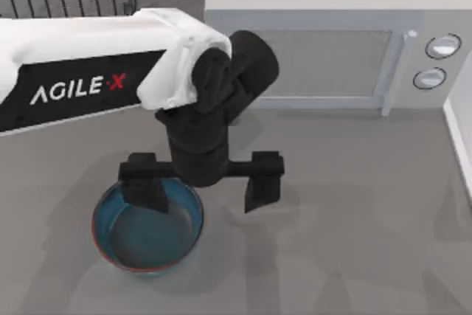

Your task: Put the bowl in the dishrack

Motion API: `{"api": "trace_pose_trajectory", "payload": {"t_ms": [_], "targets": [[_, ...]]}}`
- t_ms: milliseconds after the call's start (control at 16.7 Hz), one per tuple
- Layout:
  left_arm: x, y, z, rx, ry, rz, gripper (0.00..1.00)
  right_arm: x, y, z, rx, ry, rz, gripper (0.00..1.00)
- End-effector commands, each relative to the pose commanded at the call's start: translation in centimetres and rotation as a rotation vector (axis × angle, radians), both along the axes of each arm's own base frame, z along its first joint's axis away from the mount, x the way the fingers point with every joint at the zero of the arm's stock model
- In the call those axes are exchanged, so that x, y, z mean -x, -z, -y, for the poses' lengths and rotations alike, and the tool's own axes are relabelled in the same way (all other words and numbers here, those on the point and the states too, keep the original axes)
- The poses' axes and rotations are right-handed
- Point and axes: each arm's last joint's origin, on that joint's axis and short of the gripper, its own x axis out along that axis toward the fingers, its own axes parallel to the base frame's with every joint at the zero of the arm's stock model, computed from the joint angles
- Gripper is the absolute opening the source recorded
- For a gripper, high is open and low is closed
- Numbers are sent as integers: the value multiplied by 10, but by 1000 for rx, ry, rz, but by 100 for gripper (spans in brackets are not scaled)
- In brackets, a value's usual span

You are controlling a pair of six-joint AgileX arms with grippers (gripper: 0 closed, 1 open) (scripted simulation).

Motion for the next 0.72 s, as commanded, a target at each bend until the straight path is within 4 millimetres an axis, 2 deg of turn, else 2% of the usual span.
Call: {"api": "trace_pose_trajectory", "payload": {"t_ms": [120,240,480,720], "targets": [[1,23,-1,1,0,1,100,0,0,0,0,0,0,100],[3,38,-2,-5,0,-6,100,0,0,0,0,0,0,100],[4,41,-2,-7,0,-8,100,0,0,0,0,0,0,100],[4,41,-2,-7,0,-8,70,0,0,0,0,0,0,100]]}}
